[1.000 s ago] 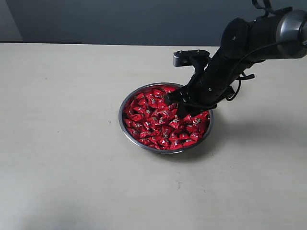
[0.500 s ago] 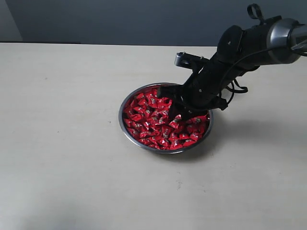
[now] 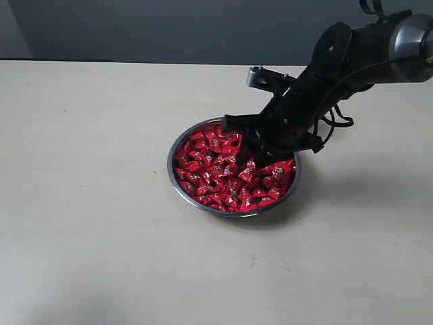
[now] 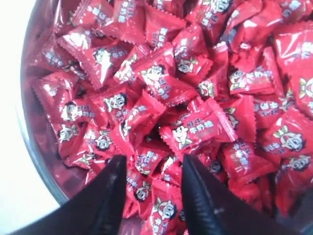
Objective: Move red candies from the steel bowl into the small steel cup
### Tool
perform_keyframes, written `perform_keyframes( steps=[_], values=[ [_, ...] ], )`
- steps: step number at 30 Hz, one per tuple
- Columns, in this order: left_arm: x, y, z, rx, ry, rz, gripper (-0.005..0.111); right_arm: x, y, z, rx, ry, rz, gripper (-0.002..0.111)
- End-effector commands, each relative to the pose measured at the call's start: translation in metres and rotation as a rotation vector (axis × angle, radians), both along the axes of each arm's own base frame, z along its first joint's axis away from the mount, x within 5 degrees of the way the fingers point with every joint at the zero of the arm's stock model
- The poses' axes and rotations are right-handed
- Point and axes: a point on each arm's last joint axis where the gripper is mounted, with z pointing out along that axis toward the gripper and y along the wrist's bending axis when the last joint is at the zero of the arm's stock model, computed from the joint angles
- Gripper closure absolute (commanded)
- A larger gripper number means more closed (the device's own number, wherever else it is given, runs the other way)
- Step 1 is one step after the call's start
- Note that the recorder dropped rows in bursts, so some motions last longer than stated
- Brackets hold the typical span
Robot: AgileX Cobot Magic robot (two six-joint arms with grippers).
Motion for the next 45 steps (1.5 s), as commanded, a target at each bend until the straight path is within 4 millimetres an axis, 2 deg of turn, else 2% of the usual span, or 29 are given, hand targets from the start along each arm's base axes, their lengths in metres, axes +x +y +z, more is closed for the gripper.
perform_keyframes(
  steps=[1,6,10,14,17,20,23,28,34,40,45],
  values=[
    [0.000,0.000,0.000,0.002,-0.011,0.000,0.106,-0.001,0.000,0.004,0.001,0.011,0.014,0.071],
    [0.000,0.000,0.000,0.002,-0.011,0.000,0.106,-0.004,-0.001,0.004,-0.006,0.006,0.084,0.071],
    [0.000,0.000,0.000,0.002,-0.011,0.000,0.106,-0.002,-0.001,0.005,-0.007,0.068,-0.074,0.071],
    [0.000,0.000,0.000,0.002,-0.011,0.000,0.106,0.002,-0.005,0.008,-0.121,0.048,-0.173,0.071],
    [0.000,0.000,0.000,0.002,-0.011,0.000,0.106,0.003,0.001,0.019,-0.186,0.043,-0.207,0.071],
    [0.000,0.000,0.000,0.002,-0.011,0.000,0.106,0.005,0.015,0.036,-0.162,0.032,-0.237,0.071],
    [0.000,0.000,0.000,0.002,-0.011,0.000,0.106,0.012,0.021,0.042,-0.164,0.063,-0.279,0.071],
    [0.000,0.000,0.000,0.002,-0.011,0.000,0.106,0.018,0.027,0.022,-0.271,0.165,-0.270,0.071],
    [0.000,0.000,0.000,0.002,-0.011,0.000,0.106,0.015,0.043,0.018,-0.268,0.150,-0.288,0.071],
    [0.000,0.000,0.000,0.002,-0.011,0.000,0.106,0.017,0.041,0.004,-0.340,0.164,-0.366,0.071],
    [0.000,0.000,0.000,0.002,-0.011,0.000,0.106,0.017,0.043,0.000,-0.323,0.190,-0.413,0.071]
  ],
)
